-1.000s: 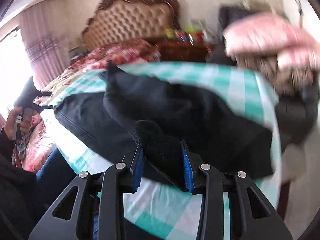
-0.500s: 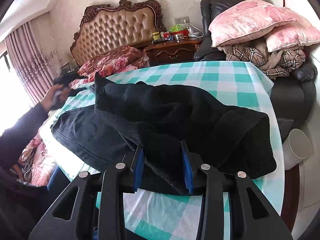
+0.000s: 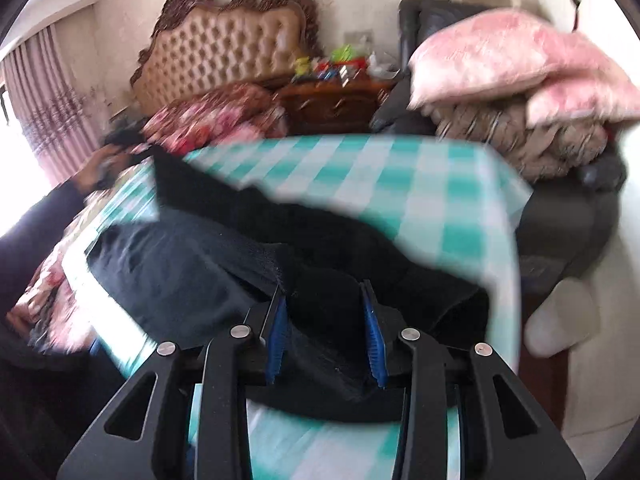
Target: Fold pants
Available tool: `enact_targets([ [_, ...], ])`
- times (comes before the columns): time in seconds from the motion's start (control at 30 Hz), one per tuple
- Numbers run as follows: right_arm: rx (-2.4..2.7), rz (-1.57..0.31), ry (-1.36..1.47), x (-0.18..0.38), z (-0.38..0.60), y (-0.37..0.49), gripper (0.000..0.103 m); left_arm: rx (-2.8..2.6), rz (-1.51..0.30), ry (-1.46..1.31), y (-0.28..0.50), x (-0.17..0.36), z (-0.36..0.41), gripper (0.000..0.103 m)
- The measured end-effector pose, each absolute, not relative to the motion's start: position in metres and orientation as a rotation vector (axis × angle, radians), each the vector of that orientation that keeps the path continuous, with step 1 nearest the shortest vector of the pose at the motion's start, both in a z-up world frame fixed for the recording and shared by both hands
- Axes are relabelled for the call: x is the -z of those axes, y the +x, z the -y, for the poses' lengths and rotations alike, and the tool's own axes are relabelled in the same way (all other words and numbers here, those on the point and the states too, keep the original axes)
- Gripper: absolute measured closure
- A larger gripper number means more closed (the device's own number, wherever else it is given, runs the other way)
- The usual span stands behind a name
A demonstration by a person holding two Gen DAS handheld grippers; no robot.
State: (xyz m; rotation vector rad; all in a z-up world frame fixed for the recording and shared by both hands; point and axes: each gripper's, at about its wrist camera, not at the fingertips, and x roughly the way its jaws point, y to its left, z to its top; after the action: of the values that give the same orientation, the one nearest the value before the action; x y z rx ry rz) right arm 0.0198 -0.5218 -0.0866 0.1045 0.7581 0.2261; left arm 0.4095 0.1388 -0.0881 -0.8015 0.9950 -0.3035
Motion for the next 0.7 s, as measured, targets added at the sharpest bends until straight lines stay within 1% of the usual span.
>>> enact_targets([
  [0.07,-0.184,-0.684,0.121,0.058,0.541,0.033,0.066,0.318,-0.916,-0.834,0.365,0.058,-0.153,0.094],
  [0.1,-0.165,-0.651,0.118,0.048,0.547,0.034,0.066,0.325,-0.888,-0.839,0.339,0.050,-0.157,0.094],
  [0.13,-0.132,-0.627,0.110,0.040,0.555,0.033,0.064,0.337,-0.861,-0.847,0.309,0.047,-0.162,0.094],
  [0.2,-0.078,-0.654,0.163,0.044,0.571,0.030,0.063,0.353,-0.839,-0.842,0.238,0.056,-0.168,0.094],
  [0.23,-0.048,-0.704,0.247,0.060,0.585,0.024,0.062,0.352,-0.845,-0.837,0.197,0.072,-0.168,0.094],
  [0.3,-0.007,-0.778,0.346,0.089,0.596,0.012,0.060,0.350,-0.894,-0.836,0.143,0.111,-0.161,0.094],
  [0.33,0.037,-0.830,0.399,0.111,0.599,0.002,0.055,0.343,-0.921,-0.838,0.123,0.130,-0.159,0.094],
  [0.37,0.072,-0.865,0.457,0.128,0.603,-0.005,0.053,0.327,-0.951,-0.860,0.103,0.155,-0.157,0.094],
  [0.4,0.091,-0.897,0.542,0.146,0.607,-0.013,0.052,0.326,-0.967,-0.895,0.092,0.173,-0.158,0.094],
  [0.43,0.087,-0.921,0.680,0.169,0.613,-0.026,0.049,0.317,-0.968,-0.916,0.086,0.183,-0.159,0.094],
  [0.53,0.119,-0.902,0.883,0.202,0.617,-0.056,0.049,0.325,-0.937,-0.948,0.075,0.193,-0.165,0.094],
  [0.63,0.086,-0.826,1.022,0.210,0.615,-0.076,0.049,0.351,-0.927,-0.943,0.075,0.189,-0.168,0.093],
  [0.7,0.064,-0.779,1.061,0.206,0.611,-0.081,0.046,0.368,-0.916,-0.945,0.077,0.188,-0.169,0.091],
])
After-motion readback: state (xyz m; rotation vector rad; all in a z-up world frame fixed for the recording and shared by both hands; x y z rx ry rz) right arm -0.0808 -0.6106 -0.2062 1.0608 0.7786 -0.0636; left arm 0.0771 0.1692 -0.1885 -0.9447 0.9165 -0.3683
